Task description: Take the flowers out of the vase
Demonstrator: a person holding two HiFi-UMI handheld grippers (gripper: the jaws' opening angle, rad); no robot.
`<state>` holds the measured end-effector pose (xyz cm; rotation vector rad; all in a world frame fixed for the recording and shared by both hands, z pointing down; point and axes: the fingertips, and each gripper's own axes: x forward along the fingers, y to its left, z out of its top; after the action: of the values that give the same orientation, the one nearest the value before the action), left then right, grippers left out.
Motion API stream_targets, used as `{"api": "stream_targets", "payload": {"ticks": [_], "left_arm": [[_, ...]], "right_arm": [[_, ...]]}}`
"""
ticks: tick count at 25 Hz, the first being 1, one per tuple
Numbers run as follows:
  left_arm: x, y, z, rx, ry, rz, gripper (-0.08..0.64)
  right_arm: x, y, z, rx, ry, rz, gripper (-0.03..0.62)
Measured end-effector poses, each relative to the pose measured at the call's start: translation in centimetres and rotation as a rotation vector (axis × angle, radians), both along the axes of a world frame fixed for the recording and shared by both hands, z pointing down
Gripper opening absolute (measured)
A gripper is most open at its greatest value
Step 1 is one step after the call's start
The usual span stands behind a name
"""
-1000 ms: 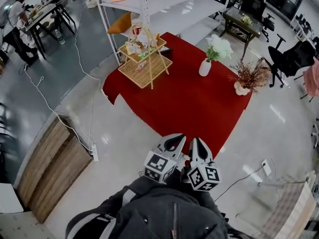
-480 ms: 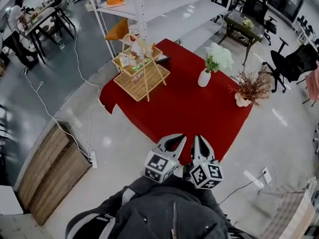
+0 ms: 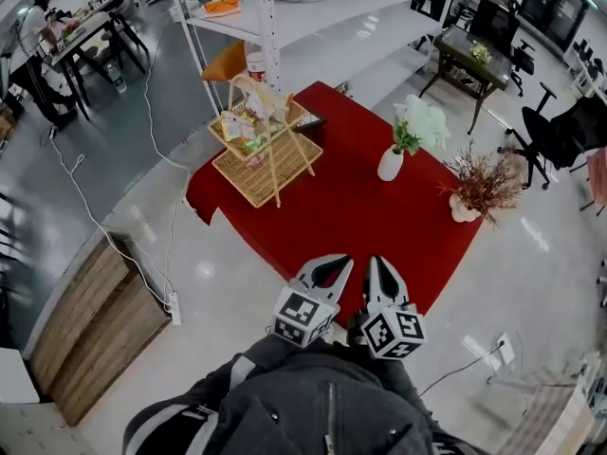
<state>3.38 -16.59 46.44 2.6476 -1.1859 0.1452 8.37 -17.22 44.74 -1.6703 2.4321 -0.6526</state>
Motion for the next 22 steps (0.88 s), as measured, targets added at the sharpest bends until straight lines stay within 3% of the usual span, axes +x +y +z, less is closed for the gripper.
{"api": "stream_targets", "payload": {"ticks": [12, 17, 22], "left_arm": [[2.2, -0.5, 1.0, -0.006, -0.012, 0.019, 0.009], [2.0, -0.1, 0.8, -0.038, 0.030, 0.002, 0.009], [1.8, -0.6, 0.4, -0.016, 0.037, 0.005, 0.009]], "right_arm": [[1.7, -0.6, 0.8, -0.015, -0.028, 0.005, 0.015], [2.0, 0.3, 0.3, -0.010, -0.026, 0.010, 0.015], [1.8, 0.2, 0.3, 0.000, -0.012, 0.004, 0.014]]}}
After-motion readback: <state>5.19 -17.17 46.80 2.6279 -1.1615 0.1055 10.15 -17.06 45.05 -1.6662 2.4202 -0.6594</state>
